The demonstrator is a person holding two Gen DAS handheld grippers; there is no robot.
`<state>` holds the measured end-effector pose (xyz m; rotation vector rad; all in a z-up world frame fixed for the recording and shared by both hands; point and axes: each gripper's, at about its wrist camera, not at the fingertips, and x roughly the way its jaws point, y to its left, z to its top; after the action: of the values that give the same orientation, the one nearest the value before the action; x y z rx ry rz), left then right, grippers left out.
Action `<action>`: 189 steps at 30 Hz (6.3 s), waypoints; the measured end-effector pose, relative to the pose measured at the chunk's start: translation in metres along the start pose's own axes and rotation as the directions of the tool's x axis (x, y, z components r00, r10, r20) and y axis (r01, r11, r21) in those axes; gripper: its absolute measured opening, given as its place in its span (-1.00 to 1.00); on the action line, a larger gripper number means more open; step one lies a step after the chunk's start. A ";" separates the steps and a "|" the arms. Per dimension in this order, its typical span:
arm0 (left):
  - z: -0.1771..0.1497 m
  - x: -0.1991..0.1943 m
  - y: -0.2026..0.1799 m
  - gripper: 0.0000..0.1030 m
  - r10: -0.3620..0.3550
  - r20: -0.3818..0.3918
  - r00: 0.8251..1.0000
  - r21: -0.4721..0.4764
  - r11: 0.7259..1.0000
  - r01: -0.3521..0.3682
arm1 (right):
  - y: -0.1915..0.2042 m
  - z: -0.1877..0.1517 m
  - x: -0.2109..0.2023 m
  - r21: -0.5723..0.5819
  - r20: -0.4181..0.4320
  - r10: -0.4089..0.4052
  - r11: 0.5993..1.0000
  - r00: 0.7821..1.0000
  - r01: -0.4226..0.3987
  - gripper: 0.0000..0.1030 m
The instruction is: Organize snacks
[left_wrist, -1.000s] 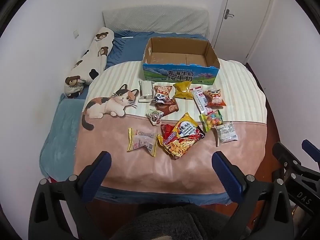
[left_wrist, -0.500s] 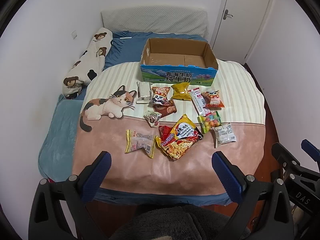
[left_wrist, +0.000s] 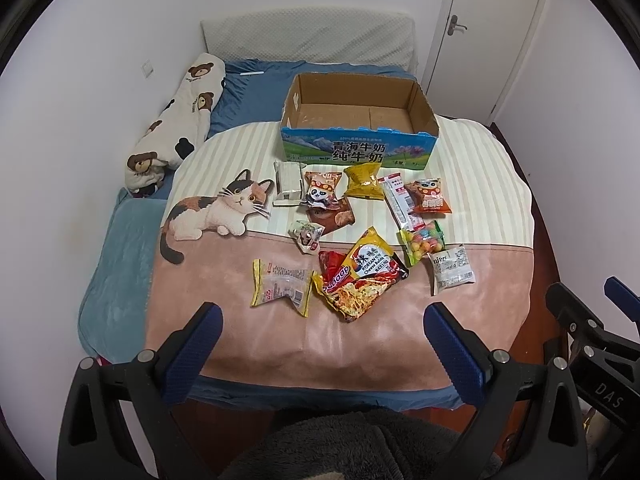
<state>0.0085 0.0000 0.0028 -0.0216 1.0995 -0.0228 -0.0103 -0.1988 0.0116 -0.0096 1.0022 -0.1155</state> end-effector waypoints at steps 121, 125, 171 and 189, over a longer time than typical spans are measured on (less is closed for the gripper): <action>0.031 0.397 -0.064 0.81 -0.027 -0.592 0.805 0.026 0.998 0.053 | -0.079 -0.010 0.418 0.329 -0.487 0.207 0.943 0.848 -0.041 0.88; 0.036 0.401 -0.072 0.81 0.003 -0.583 0.812 0.073 0.996 0.049 | -0.099 -0.018 0.431 0.373 -0.470 0.202 0.928 0.859 -0.014 0.88; 0.352 0.324 -0.037 0.74 -0.328 -0.247 0.912 -0.201 0.938 0.283 | 0.013 0.273 0.309 0.182 -0.113 0.330 0.934 0.937 -0.307 0.39; 0.436 0.512 -0.059 0.75 -0.251 -0.462 0.850 -0.201 0.964 0.176 | 0.066 0.367 0.551 0.033 -0.414 0.269 0.959 0.870 -0.281 0.40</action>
<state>0.6293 -0.0714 -0.2536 -0.2909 1.5988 -0.1531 0.5981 -0.2053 -0.2582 0.1383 1.4214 0.1672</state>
